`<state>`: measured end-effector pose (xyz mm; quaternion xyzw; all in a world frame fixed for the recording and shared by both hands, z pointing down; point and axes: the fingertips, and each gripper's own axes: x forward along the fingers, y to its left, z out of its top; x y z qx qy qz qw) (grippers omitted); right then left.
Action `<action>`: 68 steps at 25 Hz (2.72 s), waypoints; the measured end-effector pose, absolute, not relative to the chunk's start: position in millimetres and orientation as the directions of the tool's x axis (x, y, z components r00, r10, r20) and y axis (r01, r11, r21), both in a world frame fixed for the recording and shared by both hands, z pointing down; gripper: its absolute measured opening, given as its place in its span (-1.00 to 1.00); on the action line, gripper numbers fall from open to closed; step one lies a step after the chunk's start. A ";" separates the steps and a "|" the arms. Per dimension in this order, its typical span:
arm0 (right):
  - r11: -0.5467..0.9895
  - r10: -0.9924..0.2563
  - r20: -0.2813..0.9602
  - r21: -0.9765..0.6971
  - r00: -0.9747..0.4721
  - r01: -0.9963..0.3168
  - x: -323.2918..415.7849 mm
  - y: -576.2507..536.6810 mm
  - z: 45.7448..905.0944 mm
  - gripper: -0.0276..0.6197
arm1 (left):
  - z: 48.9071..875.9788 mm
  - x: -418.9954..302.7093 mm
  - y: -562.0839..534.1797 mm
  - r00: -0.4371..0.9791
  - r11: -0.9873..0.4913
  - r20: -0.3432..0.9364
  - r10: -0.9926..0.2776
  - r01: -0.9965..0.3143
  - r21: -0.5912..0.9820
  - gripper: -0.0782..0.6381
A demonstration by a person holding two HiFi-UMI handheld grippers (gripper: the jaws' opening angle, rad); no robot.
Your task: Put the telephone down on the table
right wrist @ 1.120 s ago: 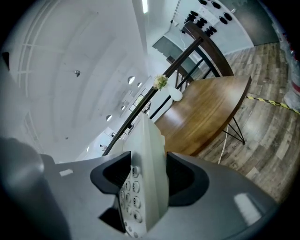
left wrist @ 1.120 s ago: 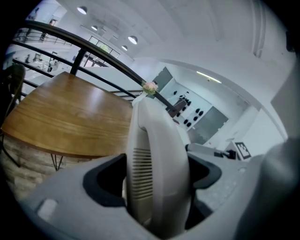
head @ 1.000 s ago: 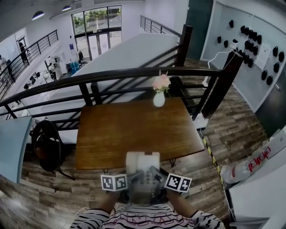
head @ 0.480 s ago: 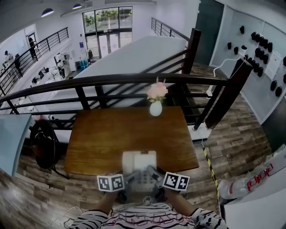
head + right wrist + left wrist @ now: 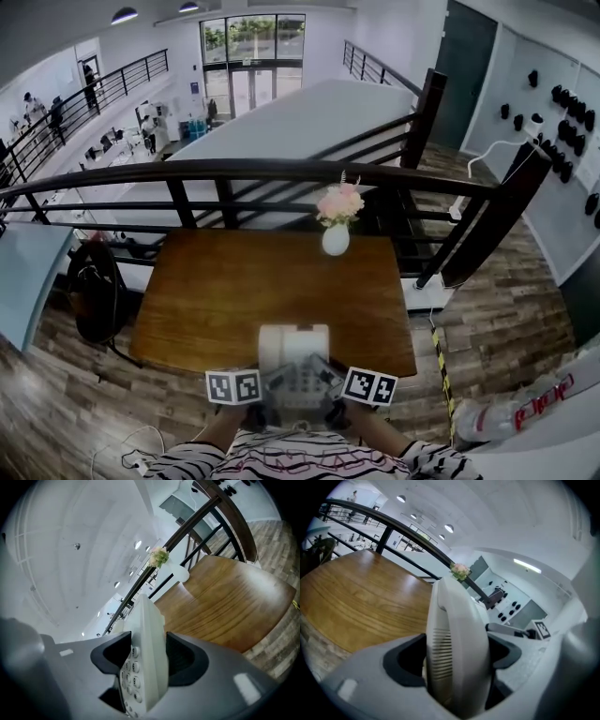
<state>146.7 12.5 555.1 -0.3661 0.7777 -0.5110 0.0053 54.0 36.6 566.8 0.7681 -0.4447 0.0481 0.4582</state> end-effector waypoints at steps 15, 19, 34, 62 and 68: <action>0.187 -0.609 0.362 -0.799 -0.706 -0.572 86.9 -130.6 560.4 -0.20 | 572.6 -6.5 -111.7 0.626 -0.204 0.489 -0.608 -0.718 0.665 0.27; 0.174 -0.636 0.352 -0.802 -0.687 -0.571 70.5 -175.2 563.3 -0.20 | 573.0 -23.0 -159.6 0.642 -0.226 0.484 -0.595 -0.712 0.665 0.27; 0.187 -0.656 0.337 -0.794 -0.675 -0.579 -7.1 -321.1 608.9 -0.20 | 620.3 -101.5 -306.9 0.649 -0.248 0.486 -0.585 -0.714 0.655 0.27; 0.149 -0.605 0.395 -0.797 -0.691 -0.586 -25.9 -480.1 717.9 -0.19 | 728.2 -120.4 -461.2 0.592 -0.134 0.559 -0.580 -0.747 0.651 0.26; 0.147 -0.593 0.403 -0.797 -0.698 -0.585 -25.4 -487.3 725.8 -0.18 | 733.4 -119.9 -467.2 0.571 -0.115 0.585 -0.576 -0.765 0.633 0.26</action>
